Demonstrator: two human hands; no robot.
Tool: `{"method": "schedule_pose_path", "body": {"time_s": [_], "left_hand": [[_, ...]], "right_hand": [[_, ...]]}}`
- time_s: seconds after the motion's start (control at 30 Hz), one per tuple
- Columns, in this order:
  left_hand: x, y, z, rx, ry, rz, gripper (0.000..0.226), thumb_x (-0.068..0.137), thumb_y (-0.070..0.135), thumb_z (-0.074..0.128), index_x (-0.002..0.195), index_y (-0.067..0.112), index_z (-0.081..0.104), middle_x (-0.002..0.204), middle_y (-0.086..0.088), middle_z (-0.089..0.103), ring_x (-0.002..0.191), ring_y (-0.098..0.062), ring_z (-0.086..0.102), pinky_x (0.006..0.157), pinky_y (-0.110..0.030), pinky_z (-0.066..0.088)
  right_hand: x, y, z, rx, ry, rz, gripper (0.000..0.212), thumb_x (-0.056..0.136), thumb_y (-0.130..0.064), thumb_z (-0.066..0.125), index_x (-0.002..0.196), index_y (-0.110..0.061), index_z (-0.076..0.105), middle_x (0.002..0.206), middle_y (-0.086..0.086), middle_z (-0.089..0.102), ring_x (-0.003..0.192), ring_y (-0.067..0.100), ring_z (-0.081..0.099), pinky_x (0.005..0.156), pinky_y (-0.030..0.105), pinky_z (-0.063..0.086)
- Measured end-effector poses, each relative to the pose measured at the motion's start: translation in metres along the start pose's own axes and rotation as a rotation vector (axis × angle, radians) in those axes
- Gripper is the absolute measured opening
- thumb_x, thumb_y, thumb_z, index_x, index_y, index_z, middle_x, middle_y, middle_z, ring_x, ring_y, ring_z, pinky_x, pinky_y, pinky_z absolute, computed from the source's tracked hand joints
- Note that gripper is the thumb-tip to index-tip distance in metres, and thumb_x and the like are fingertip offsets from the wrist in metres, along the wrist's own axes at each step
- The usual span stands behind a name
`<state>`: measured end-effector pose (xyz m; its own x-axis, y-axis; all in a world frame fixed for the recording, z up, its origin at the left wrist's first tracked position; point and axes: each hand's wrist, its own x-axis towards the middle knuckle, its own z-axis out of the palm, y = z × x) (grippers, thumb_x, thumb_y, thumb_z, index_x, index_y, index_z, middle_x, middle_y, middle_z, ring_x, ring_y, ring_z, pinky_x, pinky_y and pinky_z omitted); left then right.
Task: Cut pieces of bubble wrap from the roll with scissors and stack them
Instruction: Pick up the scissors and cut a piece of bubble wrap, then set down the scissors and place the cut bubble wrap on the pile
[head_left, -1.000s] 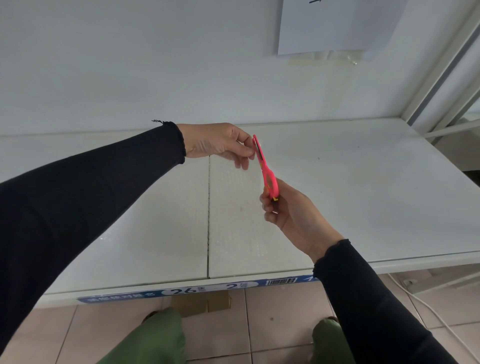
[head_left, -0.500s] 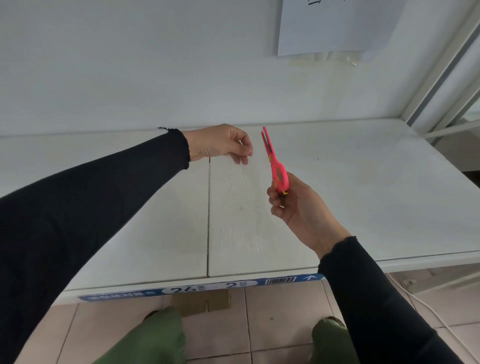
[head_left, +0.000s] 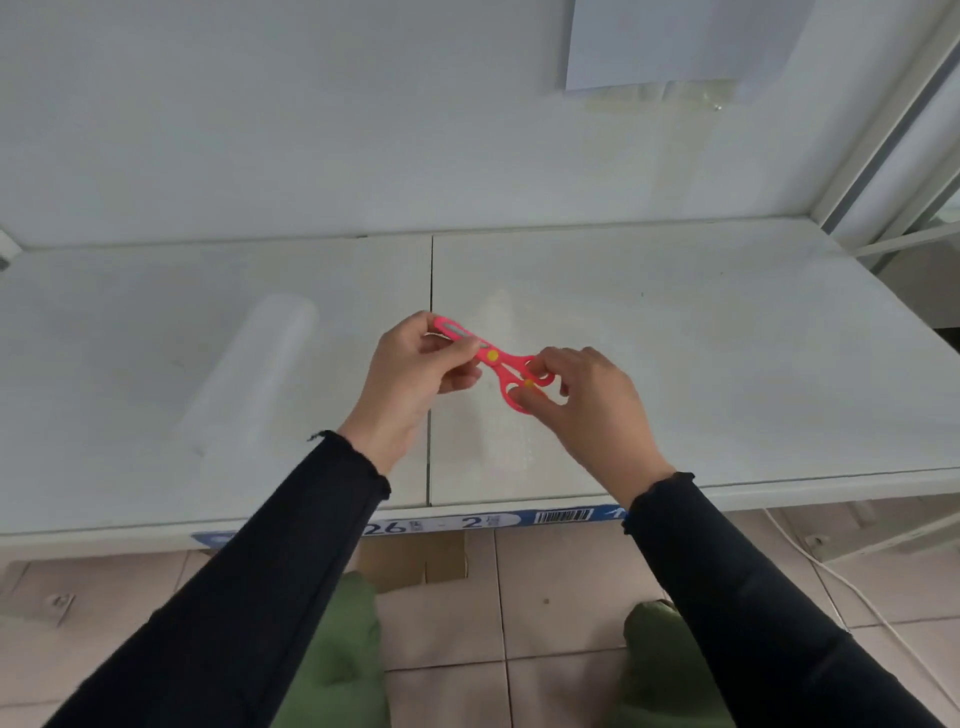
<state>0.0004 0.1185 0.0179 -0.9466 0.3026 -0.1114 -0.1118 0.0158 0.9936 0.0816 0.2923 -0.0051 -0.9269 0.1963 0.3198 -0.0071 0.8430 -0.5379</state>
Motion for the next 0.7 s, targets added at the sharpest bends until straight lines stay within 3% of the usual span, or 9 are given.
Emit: {"method": "schedule_pose_path", "body": {"time_s": [0.2,0.4,0.53,0.63,0.7], "left_hand": [[-0.025,-0.028,-0.035,0.088,0.086,-0.068,0.021,0.092,0.003,0.069,0.107,-0.005,0.058,0.089,-0.021,0.073,0.069,-0.02,0.071,0.063,-0.025,0.059],[-0.01,-0.058,-0.051,0.215,0.116,-0.145,0.029,0.09,0.0,0.071,0.112,-0.007,0.055,0.094,-0.027,0.073,0.068,-0.025,0.07,0.063,-0.029,0.061],[0.005,-0.066,-0.055,0.707,0.112,-0.007,0.027,0.083,0.028,0.08,0.099,0.011,0.065,0.08,0.0,0.063,0.073,-0.016,0.06,0.064,-0.027,0.043],[0.009,-0.066,-0.056,1.026,0.103,0.083,0.04,0.082,0.04,0.079,0.106,0.012,0.065,0.098,-0.003,0.056,0.094,-0.025,0.055,0.075,-0.029,0.037],[0.01,-0.063,-0.05,1.134,0.115,0.159,0.045,0.084,0.037,0.077,0.116,0.011,0.06,0.114,-0.01,0.052,0.109,-0.032,0.047,0.085,-0.029,0.034]], "right_hand": [[-0.025,-0.014,0.038,-0.065,-0.074,-0.102,0.025,0.09,-0.042,0.066,0.104,-0.021,0.072,0.097,-0.007,0.062,0.089,0.013,0.051,0.066,0.028,0.045],[-0.03,-0.01,0.057,-0.248,-0.082,-0.104,0.02,0.097,-0.035,0.058,0.104,-0.025,0.074,0.102,-0.006,0.067,0.095,0.014,0.052,0.068,0.027,0.047],[-0.031,-0.008,0.061,-0.29,-0.046,-0.125,0.022,0.096,-0.037,0.057,0.101,-0.026,0.076,0.096,-0.006,0.069,0.092,0.016,0.054,0.073,0.03,0.043],[-0.03,-0.006,0.059,-0.279,-0.066,-0.146,0.023,0.095,-0.04,0.06,0.102,-0.027,0.077,0.098,-0.006,0.069,0.094,0.018,0.054,0.076,0.031,0.04],[-0.024,-0.002,0.05,-0.172,-0.046,-0.125,0.021,0.093,-0.038,0.062,0.103,-0.025,0.077,0.1,-0.006,0.07,0.094,0.018,0.054,0.078,0.034,0.042]]}}
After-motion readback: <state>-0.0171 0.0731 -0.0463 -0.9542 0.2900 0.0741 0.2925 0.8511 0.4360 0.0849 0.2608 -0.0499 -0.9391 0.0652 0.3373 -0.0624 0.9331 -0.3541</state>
